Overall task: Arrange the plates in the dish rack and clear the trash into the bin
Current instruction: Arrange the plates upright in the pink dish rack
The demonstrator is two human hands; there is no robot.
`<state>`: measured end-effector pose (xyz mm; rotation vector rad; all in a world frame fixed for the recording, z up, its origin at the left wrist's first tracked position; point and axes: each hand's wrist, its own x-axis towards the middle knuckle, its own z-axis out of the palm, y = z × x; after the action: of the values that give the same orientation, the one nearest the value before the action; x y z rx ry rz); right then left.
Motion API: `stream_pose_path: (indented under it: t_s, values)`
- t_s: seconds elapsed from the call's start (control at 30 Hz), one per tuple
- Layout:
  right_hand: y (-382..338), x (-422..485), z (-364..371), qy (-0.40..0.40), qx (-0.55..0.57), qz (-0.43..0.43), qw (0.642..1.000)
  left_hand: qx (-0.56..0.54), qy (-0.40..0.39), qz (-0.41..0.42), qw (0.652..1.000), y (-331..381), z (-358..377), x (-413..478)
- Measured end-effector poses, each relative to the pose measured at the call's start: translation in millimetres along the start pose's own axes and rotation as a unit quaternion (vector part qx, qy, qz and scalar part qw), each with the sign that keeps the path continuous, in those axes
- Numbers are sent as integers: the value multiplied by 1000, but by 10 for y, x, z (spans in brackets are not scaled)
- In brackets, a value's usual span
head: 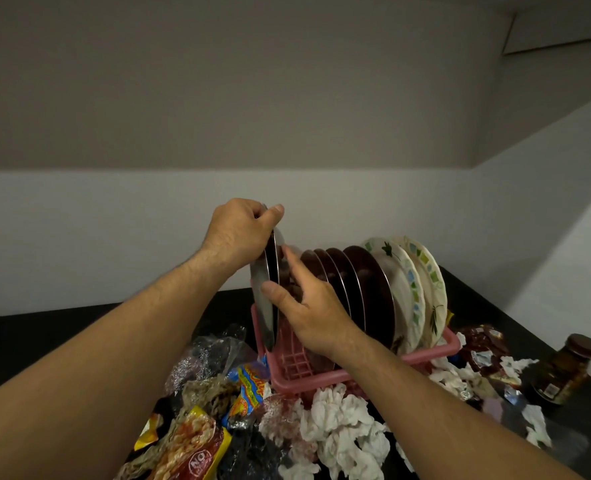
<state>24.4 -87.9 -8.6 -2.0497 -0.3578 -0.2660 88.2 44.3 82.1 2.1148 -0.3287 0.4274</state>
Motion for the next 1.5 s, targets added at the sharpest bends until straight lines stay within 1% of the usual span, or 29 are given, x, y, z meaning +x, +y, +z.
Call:
stream_pose_path:
  t_s: [0.1, 0.2, 0.27, 0.37, 0.43, 0.5, 0.57, 0.6, 0.7, 0.73, 0.83, 0.93, 1.03, 1.17, 1.27, 1.37, 1.5]
  values:
    - [4, -46, 36, 6, -3, -16, 1000, -4, 3, 7, 1000, -16, -25, 1]
    - [-6, -53, 28, 35, -3, -38, 999, 27, 9, 23, 999, -40, -60, 12]
    - [-15, -33, 11, 66, -48, -58, 995, 31, 3, 20, 999, -72, -76, 29]
    - [-58, 26, -32, 96, -153, -67, 981, 37, 12, 33, 999, -104, -113, 54]
    - [-127, 74, -75, 130, -234, -76, 960, 45, 21, 50, 998, -122, -134, 78]
    - [-215, 155, -152, 166, -308, -117, 930, 53, 32, 65, 996, -143, -152, 96]
    - [-331, 268, -260, 186, -345, -92, 915, 59, 41, 74, 995, -154, -170, 112]
    - [-365, 333, -324, 188, -376, -69, 905, 58, 45, 77, 994, -154, -176, 117]
    - [-382, 480, -421, 143, -510, -32, 847, 38, 54, 80, 995, -150, -192, 140]
    - [-380, 498, -416, 134, -518, -13, 845, 33, 54, 80, 995, -145, -192, 147]
    - [-295, 504, -321, 121, -485, 47, 865, 32, 55, 82, 995, -136, -162, 158]
    - [-163, 498, -217, 98, -474, 70, 872, 28, 50, 85, 995, -158, -133, 170]
    - [-103, 483, -163, 107, -478, 54, 870, 26, 48, 91, 994, -195, -116, 190]
    - [-85, 434, -119, 114, -503, -26, 856, 20, 50, 88, 995, -245, -93, 204]
    - [-61, 399, -133, 112, -501, -45, 857, 19, 50, 86, 995, -269, -89, 212]
    - [-50, 406, -120, 113, -501, -44, 857, 15, 52, 87, 995, -278, -93, 216]
    - [-16, 468, -68, 102, -483, 13, 869, 6, 43, 86, 995, -274, -97, 209]
